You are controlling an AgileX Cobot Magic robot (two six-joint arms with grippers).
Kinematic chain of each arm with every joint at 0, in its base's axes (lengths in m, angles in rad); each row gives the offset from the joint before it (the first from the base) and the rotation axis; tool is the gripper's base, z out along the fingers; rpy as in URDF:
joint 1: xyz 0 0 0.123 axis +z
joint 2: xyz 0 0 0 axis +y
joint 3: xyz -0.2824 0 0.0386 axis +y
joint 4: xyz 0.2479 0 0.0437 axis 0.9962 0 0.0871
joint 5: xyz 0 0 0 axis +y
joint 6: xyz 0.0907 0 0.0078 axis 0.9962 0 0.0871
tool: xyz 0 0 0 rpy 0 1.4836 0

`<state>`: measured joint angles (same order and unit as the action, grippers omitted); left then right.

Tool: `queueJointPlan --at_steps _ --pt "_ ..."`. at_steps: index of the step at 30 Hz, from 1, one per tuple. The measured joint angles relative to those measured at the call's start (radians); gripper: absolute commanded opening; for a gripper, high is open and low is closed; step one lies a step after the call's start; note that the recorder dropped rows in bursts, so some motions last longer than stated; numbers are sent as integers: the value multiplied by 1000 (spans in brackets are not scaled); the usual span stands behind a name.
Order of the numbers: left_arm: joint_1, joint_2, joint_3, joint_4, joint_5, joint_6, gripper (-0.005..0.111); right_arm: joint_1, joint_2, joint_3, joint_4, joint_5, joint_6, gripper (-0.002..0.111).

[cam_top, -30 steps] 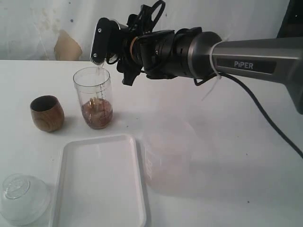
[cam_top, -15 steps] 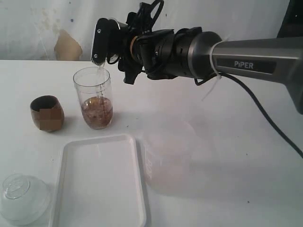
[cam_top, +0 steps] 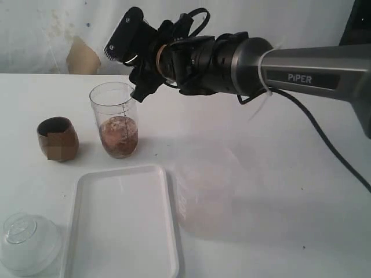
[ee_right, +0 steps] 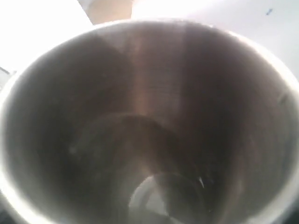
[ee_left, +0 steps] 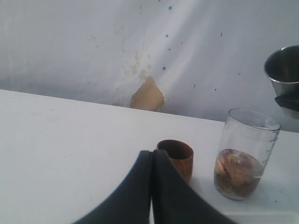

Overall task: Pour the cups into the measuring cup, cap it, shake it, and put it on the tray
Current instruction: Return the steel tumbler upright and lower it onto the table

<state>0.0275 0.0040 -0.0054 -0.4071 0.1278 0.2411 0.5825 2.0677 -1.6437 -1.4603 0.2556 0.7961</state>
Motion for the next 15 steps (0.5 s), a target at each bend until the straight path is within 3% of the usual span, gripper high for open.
queueJointPlan --at_steps 9,15 --pt "0 0 0 0 0 0 0 -135 -10 2 373 -195 13 0" --pt "0 0 0 0 0 0 0 -252 -23 84 437 -369 113 0"
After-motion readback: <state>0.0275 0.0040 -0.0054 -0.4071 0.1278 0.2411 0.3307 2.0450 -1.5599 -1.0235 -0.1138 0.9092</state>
